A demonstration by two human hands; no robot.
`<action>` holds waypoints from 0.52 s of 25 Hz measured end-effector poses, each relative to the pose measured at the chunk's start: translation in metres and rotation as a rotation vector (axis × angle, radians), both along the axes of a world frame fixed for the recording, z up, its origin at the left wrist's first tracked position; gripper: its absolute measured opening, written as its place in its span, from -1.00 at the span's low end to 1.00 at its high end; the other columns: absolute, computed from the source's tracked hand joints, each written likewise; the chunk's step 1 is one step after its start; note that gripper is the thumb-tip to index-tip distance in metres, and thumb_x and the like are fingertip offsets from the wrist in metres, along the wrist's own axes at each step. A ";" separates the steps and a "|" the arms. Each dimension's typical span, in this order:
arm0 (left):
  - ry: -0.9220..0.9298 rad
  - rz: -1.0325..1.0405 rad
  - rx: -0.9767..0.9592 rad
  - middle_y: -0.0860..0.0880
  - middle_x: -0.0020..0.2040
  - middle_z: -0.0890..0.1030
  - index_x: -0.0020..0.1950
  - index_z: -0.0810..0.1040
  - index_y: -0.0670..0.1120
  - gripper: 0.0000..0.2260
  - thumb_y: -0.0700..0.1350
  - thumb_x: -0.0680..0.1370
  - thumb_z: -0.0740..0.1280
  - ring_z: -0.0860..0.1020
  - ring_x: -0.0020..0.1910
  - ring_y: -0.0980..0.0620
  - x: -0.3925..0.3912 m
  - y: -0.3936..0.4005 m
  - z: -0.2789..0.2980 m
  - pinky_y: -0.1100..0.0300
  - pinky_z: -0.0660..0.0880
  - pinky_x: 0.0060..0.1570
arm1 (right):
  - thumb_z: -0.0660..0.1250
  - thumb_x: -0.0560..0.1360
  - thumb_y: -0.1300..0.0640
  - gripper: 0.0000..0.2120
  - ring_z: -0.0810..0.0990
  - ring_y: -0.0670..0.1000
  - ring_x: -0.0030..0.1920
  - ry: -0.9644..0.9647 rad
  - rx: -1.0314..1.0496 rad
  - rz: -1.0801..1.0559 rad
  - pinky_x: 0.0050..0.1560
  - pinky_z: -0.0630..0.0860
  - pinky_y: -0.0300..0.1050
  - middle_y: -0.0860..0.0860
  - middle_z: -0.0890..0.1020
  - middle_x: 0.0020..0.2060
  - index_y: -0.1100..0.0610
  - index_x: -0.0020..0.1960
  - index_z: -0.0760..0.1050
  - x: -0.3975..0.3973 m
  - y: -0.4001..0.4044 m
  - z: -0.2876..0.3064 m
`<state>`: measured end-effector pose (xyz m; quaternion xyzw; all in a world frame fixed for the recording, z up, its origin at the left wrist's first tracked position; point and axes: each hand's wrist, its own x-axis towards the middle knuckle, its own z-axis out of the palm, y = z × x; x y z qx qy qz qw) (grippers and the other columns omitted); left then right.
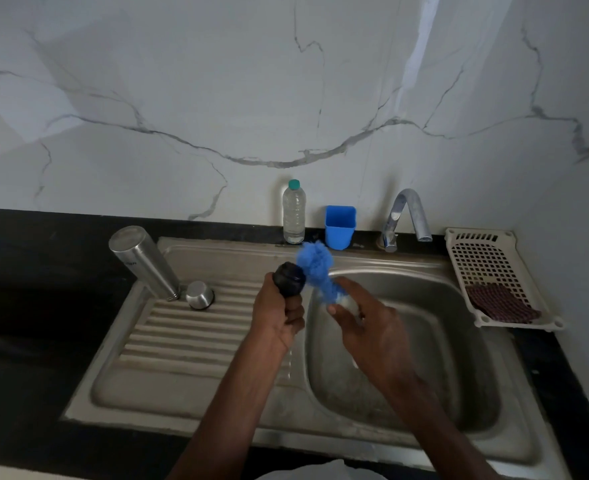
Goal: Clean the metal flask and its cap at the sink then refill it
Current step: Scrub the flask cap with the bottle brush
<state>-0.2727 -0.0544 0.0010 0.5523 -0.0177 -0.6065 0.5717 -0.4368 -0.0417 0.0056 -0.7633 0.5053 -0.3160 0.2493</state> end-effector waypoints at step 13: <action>-0.180 -0.014 -0.078 0.04 -0.55 0.24 -0.29 0.36 -0.01 -0.62 0.00 0.72 0.07 0.15 -0.63 0.10 -0.006 0.001 0.012 0.33 0.09 -0.60 | 0.27 0.66 0.07 -0.75 0.46 -0.04 -0.47 -0.895 0.937 -0.004 -0.53 0.38 -0.22 0.04 0.57 -0.37 -0.11 0.30 0.59 -0.003 0.010 0.021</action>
